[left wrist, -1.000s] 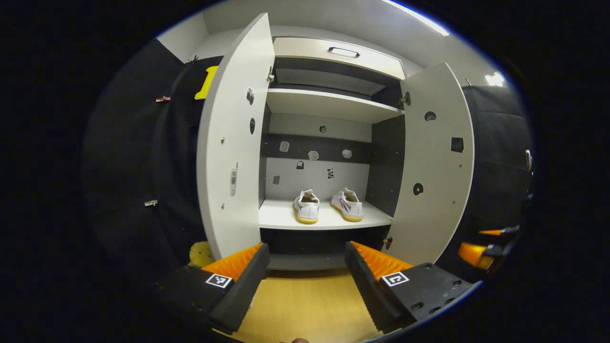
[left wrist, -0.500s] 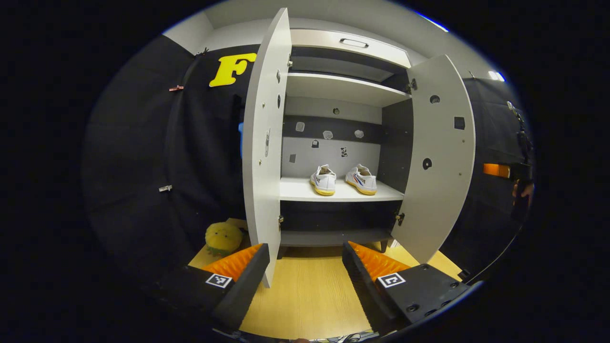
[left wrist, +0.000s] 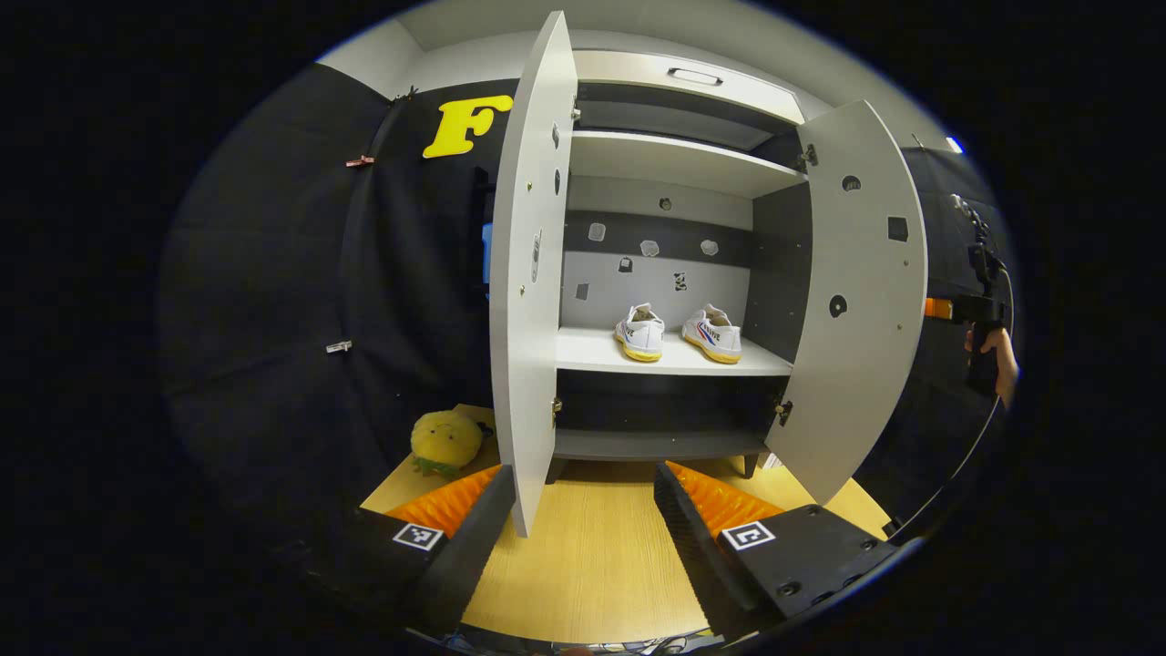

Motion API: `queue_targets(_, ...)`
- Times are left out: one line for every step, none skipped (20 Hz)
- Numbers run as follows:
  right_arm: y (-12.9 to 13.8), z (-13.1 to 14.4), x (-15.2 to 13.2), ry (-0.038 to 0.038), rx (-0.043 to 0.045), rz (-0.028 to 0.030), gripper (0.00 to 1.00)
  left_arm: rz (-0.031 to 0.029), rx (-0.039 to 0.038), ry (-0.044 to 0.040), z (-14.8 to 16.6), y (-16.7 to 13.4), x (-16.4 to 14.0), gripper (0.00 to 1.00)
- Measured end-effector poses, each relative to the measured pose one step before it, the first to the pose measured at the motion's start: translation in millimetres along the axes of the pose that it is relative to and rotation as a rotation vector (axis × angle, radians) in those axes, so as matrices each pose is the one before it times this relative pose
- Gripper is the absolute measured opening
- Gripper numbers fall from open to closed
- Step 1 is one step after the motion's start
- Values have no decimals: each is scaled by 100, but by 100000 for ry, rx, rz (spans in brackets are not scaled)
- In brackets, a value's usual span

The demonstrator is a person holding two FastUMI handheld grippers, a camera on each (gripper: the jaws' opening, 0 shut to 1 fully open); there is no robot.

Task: Grab one shoe with the right hand and put it into the shoe cabinet, grab the other shoe with the left hand and put it into the shoe cabinet; then close the right door with the right hand and the left door with the left hand.

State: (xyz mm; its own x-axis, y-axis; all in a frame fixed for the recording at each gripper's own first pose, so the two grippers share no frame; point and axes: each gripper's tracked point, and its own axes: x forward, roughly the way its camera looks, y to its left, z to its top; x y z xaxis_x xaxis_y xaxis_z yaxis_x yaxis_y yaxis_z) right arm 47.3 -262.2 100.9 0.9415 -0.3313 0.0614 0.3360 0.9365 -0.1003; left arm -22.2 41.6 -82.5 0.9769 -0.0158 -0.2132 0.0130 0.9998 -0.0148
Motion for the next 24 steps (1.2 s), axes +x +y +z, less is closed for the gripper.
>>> queue_targets(206,226,294,-1070,-115,793,96,578,257,444,-224,69,-81,95)
queue_targets(72,-25,-146,-1007,-334,99,96,389,2,405,-139,56,-49,95)
queue_targets(105,57,-47,-1043,-5,162,96,56,-229,475,-149,-50,48,95)
queue_targets(679,-16,-60,-338,417,2231,96,-227,-379,258,-127,-51,13,95)
queue_targets(552,-40,-108,-302,-45,1232,100,-386,-327,192,-86,-149,77,95)
queue_targets(825,143,125,-452,-937,1681,93,-181,-165,129,14,-56,-7,95)
queue_targets(747,190,-374,-822,-1189,1312,89,-171,-41,-32,-8,-39,158,95)
queue_targets(901,195,-95,-517,-1284,1210,90,-348,-49,-295,151,-112,108,95)
queue_targets(889,172,-157,-548,-54,1046,89,-325,-61,-377,118,-79,84,95)
queue_targets(1252,20,-90,480,554,1705,90,-260,-182,-344,136,-50,63,95)
queue_targets(1566,42,-189,200,1121,2449,90,-270,-302,-191,-10,20,61,95)
queue_targets(1693,-78,50,461,385,3060,89,-97,-310,-169,79,67,-17,95)
queue_targets(1815,-30,89,-147,-801,3169,89,148,-218,-32,-64,254,-43,95)
queue_targets(1561,38,202,-737,-1781,2115,89,409,-109,368,-147,362,-47,95)
queue_targets(1334,249,171,-1301,-1527,1847,90,604,-159,211,-130,410,-54,95)
queue_targets(1599,-31,327,10,-275,2848,89,554,-440,255,-73,437,-42,95)
queue_targets(2078,-403,332,1300,1007,3967,89,244,-636,96,-72,381,-94,95)
queue_targets(2166,-493,329,1915,1488,4627,90,278,-639,-65,60,365,-158,95)
queue_targets(2181,-438,263,2111,1572,4938,93,56,-314,-1,127,488,332,95)
queue_targets(1939,-211,-27,974,604,3894,90,257,28,-115,221,521,356,95)
queue_targets(1460,-103,346,-172,-430,2408,96,693,71,-487,139,640,26,95)
queue_targets(1367,-172,-244,-212,-762,2106,96,744,-225,-525,215,542,-108,95)
queue_targets(1428,-269,-173,268,-455,1890,96,558,-490,-452,97,487,-237,95)
queue_targets(1435,-540,-438,893,78,1814,96,797,-321,-296,146,562,-67,95)
